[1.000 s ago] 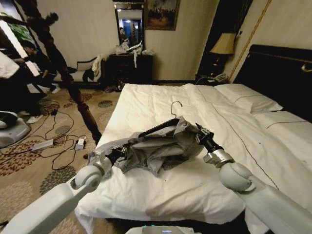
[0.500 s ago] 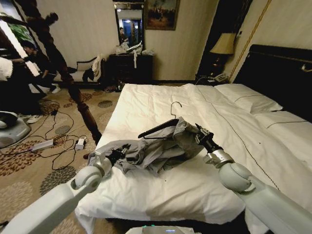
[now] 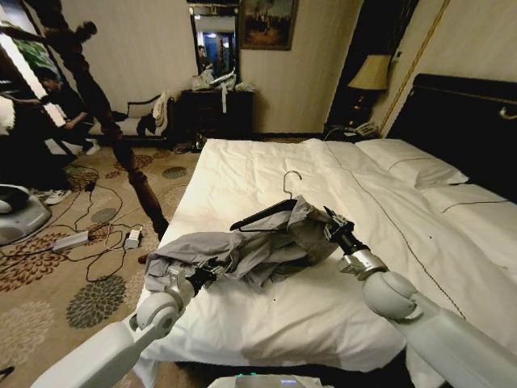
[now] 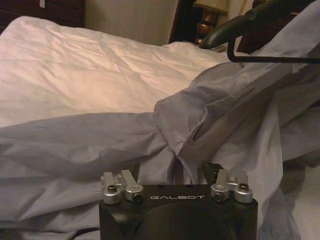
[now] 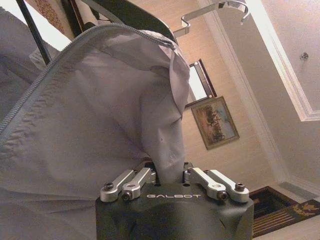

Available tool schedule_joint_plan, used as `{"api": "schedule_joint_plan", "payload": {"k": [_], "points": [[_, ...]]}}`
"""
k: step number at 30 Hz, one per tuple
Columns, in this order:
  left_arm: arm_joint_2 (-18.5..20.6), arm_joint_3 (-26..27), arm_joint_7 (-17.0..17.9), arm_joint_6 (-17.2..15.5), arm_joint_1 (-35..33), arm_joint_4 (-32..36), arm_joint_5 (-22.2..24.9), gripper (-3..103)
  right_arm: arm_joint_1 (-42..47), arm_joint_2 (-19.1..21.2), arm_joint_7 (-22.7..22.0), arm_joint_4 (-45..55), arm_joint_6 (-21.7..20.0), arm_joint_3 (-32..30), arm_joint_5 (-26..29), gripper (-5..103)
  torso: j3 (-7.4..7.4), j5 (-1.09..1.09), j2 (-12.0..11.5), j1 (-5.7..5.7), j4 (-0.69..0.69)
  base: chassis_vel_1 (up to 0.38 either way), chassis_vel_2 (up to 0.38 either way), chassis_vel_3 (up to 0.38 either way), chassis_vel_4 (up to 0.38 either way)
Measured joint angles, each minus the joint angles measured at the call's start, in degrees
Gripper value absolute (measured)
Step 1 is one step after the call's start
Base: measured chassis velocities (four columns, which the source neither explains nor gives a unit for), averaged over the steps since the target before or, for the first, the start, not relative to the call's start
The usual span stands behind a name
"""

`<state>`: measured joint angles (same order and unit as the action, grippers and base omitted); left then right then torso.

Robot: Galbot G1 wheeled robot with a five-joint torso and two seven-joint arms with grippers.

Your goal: Pick up the clothes from the bed and hang them on the clothes hanger.

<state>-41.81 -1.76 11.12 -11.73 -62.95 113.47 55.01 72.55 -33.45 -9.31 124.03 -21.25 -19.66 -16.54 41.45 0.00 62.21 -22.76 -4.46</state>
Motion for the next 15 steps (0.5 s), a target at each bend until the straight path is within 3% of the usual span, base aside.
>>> {"api": "schedule_joint_plan", "payload": {"k": [3,5,7,11,14,15], "points": [[-1.0,-0.6,0.0,-0.1,0.9,-0.5,0.9,68,-0.1,0.2,0.0,0.1,-0.1,0.0,0.1,18,0.0,0.0,0.0,0.0,0.01,0.0,0.0,0.0,0.0],[-1.9,-1.3,0.1,-0.3,1.9,-1.0,1.7,57,-0.1,0.3,0.0,0.1,-0.2,0.0,0.2,18,0.0,0.0,0.0,0.0,0.0,0.0,0.0,0.0,0.0],[-2.2,-1.5,0.1,-0.3,2.1,-1.3,1.8,57,-0.1,0.4,0.0,0.1,-0.2,0.0,0.2,18,0.0,0.0,0.0,0.0,0.0,0.0,0.0,0.0,0.0],[-3.3,-2.3,0.1,-0.4,3.4,-2.7,2.2,36,0.0,0.4,-0.1,0.1,-0.2,-0.1,0.3,18,0.0,0.0,0.0,0.0,0.0,0.0,0.0,0.0,0.0],[-3.9,-2.8,0.2,-0.4,4.2,-3.5,2.5,30,-0.2,0.4,-0.1,0.0,-0.2,0.0,0.3,18,0.0,0.01,0.0,0.0,0.0,0.0,0.0,0.0,0.0],[-4.5,-3.1,0.2,-0.4,4.8,-4.3,2.6,20,-0.3,0.5,-0.1,0.0,-0.2,0.1,0.4,18,0.0,0.0,0.0,0.0,0.0,0.0,0.0,0.0,0.0]]}}
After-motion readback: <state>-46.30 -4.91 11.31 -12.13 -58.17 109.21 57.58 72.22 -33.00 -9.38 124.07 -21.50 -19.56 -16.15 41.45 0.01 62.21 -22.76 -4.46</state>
